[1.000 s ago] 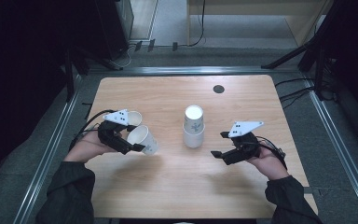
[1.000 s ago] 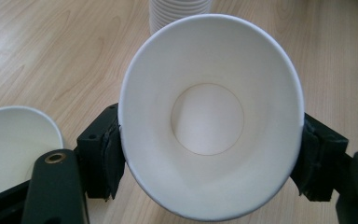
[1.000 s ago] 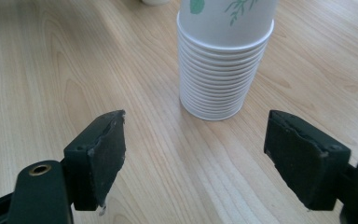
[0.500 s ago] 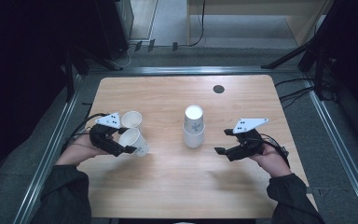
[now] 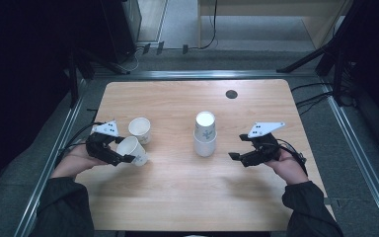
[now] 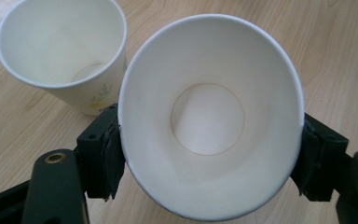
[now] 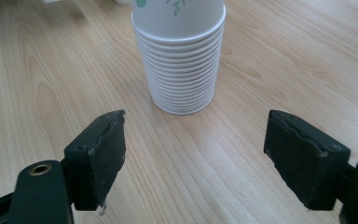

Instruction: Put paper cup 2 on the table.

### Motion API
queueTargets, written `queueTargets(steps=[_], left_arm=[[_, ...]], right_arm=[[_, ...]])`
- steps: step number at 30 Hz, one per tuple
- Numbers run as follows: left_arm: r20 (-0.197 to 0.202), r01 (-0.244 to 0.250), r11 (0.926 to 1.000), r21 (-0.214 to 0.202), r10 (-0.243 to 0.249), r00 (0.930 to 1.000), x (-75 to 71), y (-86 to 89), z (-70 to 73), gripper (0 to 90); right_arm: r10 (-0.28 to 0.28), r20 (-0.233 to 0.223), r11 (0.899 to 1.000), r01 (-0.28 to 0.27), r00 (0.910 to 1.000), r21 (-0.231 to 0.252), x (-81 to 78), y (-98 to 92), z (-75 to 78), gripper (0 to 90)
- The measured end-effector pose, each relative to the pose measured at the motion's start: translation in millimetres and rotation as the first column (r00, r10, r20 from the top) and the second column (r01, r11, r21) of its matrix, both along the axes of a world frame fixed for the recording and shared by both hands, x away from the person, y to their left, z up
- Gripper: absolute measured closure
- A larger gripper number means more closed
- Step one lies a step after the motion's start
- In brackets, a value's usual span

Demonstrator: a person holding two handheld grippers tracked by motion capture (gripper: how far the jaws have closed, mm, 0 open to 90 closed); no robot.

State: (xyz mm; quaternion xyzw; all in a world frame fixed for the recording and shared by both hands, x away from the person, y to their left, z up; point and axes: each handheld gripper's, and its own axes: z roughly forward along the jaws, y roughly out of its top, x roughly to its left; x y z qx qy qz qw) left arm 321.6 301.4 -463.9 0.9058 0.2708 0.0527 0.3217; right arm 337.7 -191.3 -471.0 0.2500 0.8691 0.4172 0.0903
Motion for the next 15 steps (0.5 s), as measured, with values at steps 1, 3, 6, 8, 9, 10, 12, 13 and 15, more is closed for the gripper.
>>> queueTargets(steps=[1,3,6,8,9,10,12,13,15], left_arm=[[0.001,-0.005,1.0,0.007,0.005,1.0,0.1,0.4,-0.6,24.2],[-0.004,-0.007,0.9997,0.022,0.007,1.0,0.6,1.3,-2.3,24.2],[-0.011,-0.02,0.9985,0.051,0.021,0.9997,1.9,0.8,-5.6,24.2],[-0.012,-0.023,0.9976,0.065,0.024,0.9996,2.4,-0.7,-7.4,24.2],[-0.012,-0.02,0.997,0.074,0.021,0.9997,2.8,-1.5,-8.0,24.1],[-0.012,-0.021,0.9967,0.079,0.022,0.9997,2.8,-2.1,-8.6,24.1],[-0.008,-0.023,0.9956,0.091,0.023,0.9997,3.1,-4.1,-9.5,24.0],[-0.004,-0.021,0.9947,0.1,0.022,0.9998,3.3,-5.6,-10.3,24.0],[-0.002,-0.019,0.9934,0.113,0.019,0.9998,3.6,-8.1,-11.7,24.0]], right_arm=[[-0.001,-0.001,1.0,0.001,1.0,0.001,0.2,0.0,-0.1,21.2],[0.0,0.001,1.0,0.0,1.0,-0.001,0.4,0.1,-0.4,21.3],[-0.001,0.001,1.0,0.001,1.0,-0.005,0.4,0.4,-0.8,21.2],[-0.003,0.001,1.0,0.003,1.0,-0.008,0.6,0.5,-1.1,21.2],[-0.003,0.001,1.0,0.003,1.0,-0.008,0.7,0.5,-1.2,21.2],[-0.003,0.0,1.0,0.003,1.0,-0.007,0.8,0.5,-1.3,21.2],[-0.003,0.003,1.0,0.003,1.0,-0.01,0.7,0.6,-1.5,21.2],[-0.003,0.001,1.0,0.003,1.0,-0.011,0.7,0.7,-1.6,21.2],[-0.001,0.002,1.0,0.001,1.0,-0.014,0.7,0.9,-1.9,21.2]])
